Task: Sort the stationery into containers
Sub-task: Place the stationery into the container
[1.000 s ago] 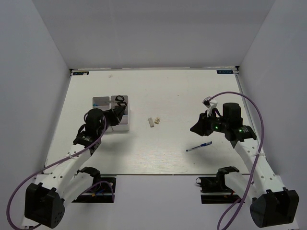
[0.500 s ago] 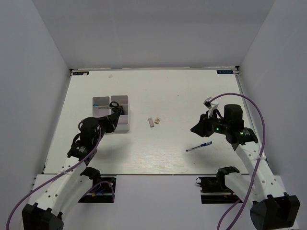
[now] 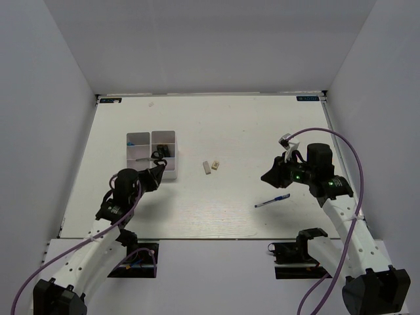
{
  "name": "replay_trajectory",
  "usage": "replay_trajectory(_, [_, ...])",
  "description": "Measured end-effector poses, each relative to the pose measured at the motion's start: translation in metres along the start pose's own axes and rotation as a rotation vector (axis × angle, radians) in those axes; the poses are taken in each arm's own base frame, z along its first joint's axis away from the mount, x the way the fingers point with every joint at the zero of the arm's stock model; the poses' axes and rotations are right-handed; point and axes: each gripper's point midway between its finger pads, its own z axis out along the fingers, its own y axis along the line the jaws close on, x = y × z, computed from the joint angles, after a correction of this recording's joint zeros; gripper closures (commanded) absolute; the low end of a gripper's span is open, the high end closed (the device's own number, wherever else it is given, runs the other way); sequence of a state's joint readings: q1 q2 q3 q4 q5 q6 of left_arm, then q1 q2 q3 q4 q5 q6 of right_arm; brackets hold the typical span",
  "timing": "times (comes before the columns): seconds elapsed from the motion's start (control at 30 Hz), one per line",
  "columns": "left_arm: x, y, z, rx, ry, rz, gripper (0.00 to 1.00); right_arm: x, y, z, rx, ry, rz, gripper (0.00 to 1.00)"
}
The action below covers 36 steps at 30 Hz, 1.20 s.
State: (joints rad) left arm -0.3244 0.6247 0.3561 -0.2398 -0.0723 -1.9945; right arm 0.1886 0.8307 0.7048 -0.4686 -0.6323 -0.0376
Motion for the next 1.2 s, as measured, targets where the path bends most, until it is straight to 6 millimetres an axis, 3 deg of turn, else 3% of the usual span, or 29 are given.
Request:
replay_trajectory(0.2, [-0.005,0.014,0.009,-0.040,-0.017,0.003,1.00,-0.001,0.000,-0.001,0.001,-0.004,-0.006,0.69])
replay_trajectory(0.57, [-0.006,0.016,0.014,-0.058,-0.025,0.004,1.00,-0.003,0.002,-0.003,-0.004,-0.018,-0.024,0.69])
replay_trajectory(0.97, [0.010,-0.019,0.013,-0.028,-0.011,0.002,1.00,-0.007,0.009,-0.008,-0.017,-0.045,-0.052,0.67])
replay_trajectory(1.2, [0.010,-0.018,0.018,-0.052,-0.019,0.003,1.00,-0.008,0.011,-0.010,-0.022,-0.052,-0.058,0.67])
